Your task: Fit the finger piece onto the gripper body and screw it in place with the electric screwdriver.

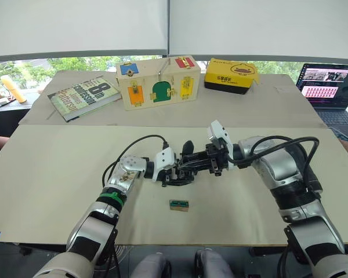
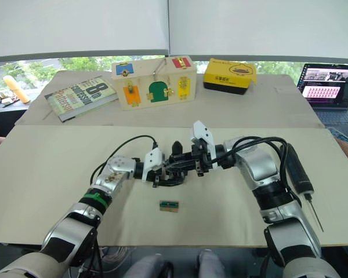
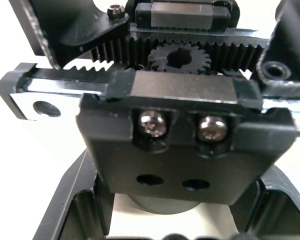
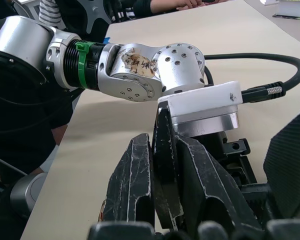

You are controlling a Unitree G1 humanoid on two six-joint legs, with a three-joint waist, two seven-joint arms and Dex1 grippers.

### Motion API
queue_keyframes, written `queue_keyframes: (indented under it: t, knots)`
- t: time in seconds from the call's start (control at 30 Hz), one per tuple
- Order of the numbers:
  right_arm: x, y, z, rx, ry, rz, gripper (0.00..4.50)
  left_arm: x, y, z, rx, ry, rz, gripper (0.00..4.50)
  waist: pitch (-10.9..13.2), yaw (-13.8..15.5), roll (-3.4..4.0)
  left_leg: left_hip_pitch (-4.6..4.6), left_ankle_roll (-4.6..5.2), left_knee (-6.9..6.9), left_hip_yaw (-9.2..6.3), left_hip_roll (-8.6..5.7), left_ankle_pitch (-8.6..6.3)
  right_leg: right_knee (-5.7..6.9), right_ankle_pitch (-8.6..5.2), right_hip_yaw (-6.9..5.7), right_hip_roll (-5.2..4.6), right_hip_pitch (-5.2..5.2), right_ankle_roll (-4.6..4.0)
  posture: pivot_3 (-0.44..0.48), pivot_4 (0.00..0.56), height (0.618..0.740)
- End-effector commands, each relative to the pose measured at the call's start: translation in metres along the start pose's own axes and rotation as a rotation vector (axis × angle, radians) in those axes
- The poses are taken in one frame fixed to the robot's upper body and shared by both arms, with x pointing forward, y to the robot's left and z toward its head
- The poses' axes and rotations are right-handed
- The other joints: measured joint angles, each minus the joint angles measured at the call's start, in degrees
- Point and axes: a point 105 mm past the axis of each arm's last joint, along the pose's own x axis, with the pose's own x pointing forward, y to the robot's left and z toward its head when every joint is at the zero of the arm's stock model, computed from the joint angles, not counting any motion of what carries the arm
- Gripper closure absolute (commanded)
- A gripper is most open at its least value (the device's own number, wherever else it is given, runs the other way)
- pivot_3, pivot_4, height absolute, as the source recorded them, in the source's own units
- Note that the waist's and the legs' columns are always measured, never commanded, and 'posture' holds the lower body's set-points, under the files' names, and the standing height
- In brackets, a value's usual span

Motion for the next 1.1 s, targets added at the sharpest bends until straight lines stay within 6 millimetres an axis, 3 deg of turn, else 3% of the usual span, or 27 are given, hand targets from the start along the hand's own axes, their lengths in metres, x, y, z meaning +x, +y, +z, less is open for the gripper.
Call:
queue_keyframes:
  t: [0.03, 0.3, 0.6, 0.77, 1.1]
  knots:
    - [-0.002, 0.005, -0.073, 0.222, 0.211, -0.056, 4.19, -0.001, 0.004, 0.025, 0.095, -0.058, -0.014, 2.14, -0.1, 0.0, 0.01, 0.0, 0.0, -0.01, 0.0, 0.0, 0.0, 0.0, 0.0, 0.0, 0.0, 0.0, 0.0, 0.0, 0.15, 0.74]
    - [-0.005, 0.002, -0.08, 0.264, 0.258, -0.091, 4.19, -0.001, 0.004, 0.026, 0.1, -0.057, -0.016, 2.14, -0.7, 0.0, 0.02, 0.13, 0.0, -0.24, 0.0, 0.0, 0.0, -0.03, 0.0, 0.02, 0.0, 0.0, 0.0, 0.0, 0.15, 0.74]
    - [-0.007, 0.0, -0.081, 0.083, 0.298, -0.114, 4.19, -0.001, 0.004, 0.026, 0.099, -0.057, -0.017, 2.14, -0.8, -0.1, 0.02, 0.17, 0.0, -0.24, 0.0, 0.0, 0.0, -0.03, 0.0, 0.05, 0.0, 0.03, 0.0, 0.0, 0.15, 0.74]
    - [-0.008, -0.004, -0.079, 0.199, 0.321, -0.108, 4.19, 0.0, 0.005, 0.027, 0.103, -0.054, -0.02, 2.14, -0.8, -0.1, 0.02, 0.2, 0.0, -0.23, 0.0, 0.01, 0.0, -0.02, -0.01, 0.08, 0.01, 0.05, -0.01, 0.0, 0.15, 0.74]
    - [-0.012, -0.004, -0.083, 0.185, 0.319, -0.132, 4.19, 0.001, 0.007, 0.03, 0.109, -0.061, -0.015, 2.14, -0.9, -0.1, 0.02, 0.21, 0.0, -0.25, 0.0, 0.02, 0.0, -0.03, -0.01, 0.09, 0.01, 0.08, -0.01, 0.0, 0.15, 0.74]
